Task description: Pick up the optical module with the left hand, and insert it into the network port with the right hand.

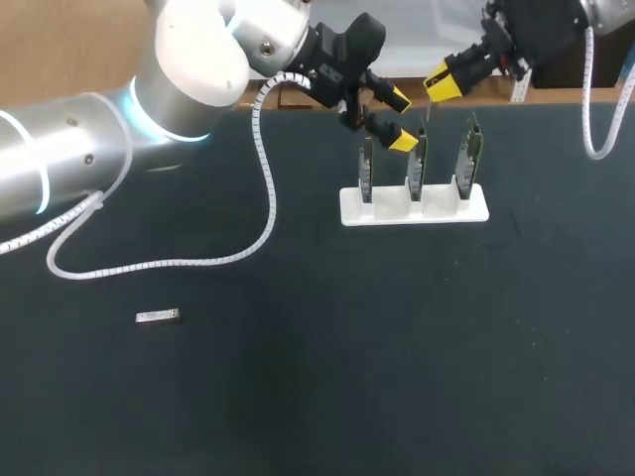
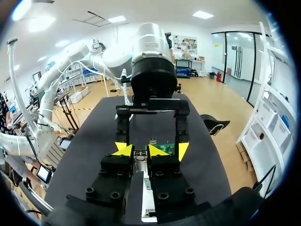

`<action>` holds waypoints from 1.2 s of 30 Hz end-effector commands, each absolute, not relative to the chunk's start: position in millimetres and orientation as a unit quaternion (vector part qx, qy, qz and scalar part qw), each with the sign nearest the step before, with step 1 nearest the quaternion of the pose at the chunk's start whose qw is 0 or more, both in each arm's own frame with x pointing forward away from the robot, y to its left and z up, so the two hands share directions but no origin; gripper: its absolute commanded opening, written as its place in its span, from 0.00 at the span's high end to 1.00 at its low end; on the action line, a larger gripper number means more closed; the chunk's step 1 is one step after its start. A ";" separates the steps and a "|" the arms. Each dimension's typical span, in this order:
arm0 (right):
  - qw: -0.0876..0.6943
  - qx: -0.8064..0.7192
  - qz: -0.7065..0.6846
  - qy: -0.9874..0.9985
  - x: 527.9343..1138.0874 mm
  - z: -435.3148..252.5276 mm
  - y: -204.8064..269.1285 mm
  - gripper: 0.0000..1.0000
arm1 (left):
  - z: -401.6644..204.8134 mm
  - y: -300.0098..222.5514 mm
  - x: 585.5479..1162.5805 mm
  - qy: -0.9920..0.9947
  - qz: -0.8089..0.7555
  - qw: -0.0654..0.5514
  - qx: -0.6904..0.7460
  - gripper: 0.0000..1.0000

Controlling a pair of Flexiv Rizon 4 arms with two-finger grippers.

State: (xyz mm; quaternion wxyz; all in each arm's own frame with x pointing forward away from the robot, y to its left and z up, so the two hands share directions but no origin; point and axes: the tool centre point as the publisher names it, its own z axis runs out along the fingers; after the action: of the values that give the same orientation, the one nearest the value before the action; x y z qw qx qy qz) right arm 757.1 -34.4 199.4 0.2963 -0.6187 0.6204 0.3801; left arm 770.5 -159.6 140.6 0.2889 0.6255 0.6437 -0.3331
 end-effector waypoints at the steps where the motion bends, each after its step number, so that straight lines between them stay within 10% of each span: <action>1: 0.293 -0.621 0.378 0.621 761.4 196.0 -33.3 1.00 | 140.8 -160.5 771.6 0.645 -0.333 0.287 0.626 0.00; 36: 0.289 -0.626 0.366 0.625 770.4 173.6 -28.2 1.00 | 140.8 -160.5 771.6 0.645 -0.333 0.287 0.626 0.00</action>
State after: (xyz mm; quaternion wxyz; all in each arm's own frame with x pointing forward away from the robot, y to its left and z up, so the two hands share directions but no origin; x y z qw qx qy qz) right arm 766.7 -28.9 174.9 0.2904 -0.6246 0.6274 0.3631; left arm 770.5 -159.6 140.5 0.2888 0.6255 0.6437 -0.3331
